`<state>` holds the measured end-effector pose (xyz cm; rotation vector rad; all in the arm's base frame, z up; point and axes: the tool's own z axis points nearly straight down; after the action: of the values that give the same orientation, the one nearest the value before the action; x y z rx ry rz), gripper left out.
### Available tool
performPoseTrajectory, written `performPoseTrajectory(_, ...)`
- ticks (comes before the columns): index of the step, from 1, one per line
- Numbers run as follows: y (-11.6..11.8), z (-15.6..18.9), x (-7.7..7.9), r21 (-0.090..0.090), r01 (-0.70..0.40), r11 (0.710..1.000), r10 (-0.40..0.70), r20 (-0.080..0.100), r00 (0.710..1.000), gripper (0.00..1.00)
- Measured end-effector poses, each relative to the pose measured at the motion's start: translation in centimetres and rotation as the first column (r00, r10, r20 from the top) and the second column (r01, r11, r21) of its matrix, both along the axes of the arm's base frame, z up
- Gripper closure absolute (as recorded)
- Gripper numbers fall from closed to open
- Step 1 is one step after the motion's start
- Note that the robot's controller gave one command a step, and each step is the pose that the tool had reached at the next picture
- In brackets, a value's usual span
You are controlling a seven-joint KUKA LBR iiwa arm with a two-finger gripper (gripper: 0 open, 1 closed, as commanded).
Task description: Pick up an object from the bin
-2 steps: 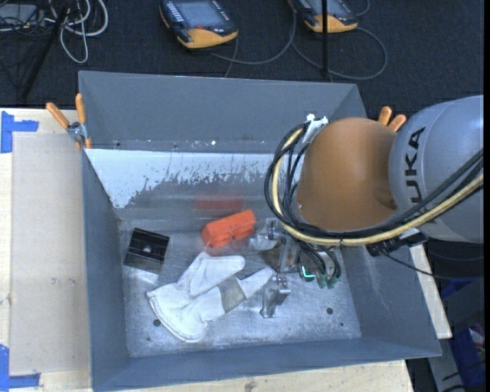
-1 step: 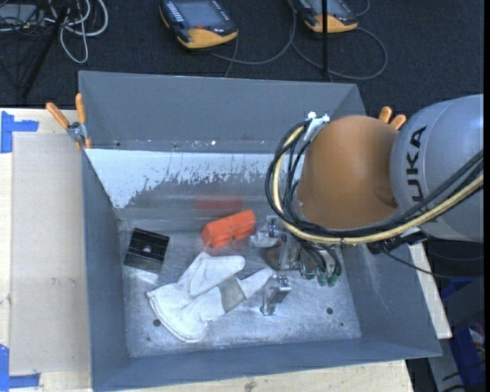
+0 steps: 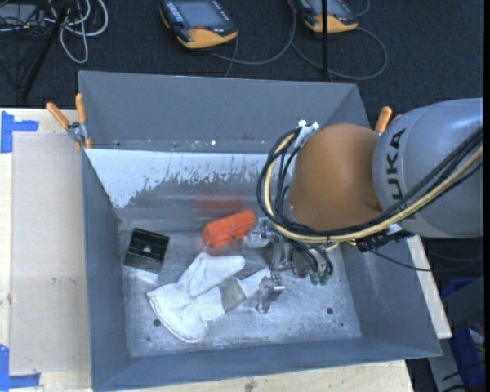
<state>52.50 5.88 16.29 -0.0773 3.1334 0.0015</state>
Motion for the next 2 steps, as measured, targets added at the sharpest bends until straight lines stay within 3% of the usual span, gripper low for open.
performPoseTrajectory(1,0.7,-5.0,2.5,-0.001,-0.058,0.998,0.058,-0.005,0.998,0.00)
performPoseTrajectory(2,-3.5,-8.8,2.6,0.000,-0.087,0.996,0.087,0.010,0.996,1.00)
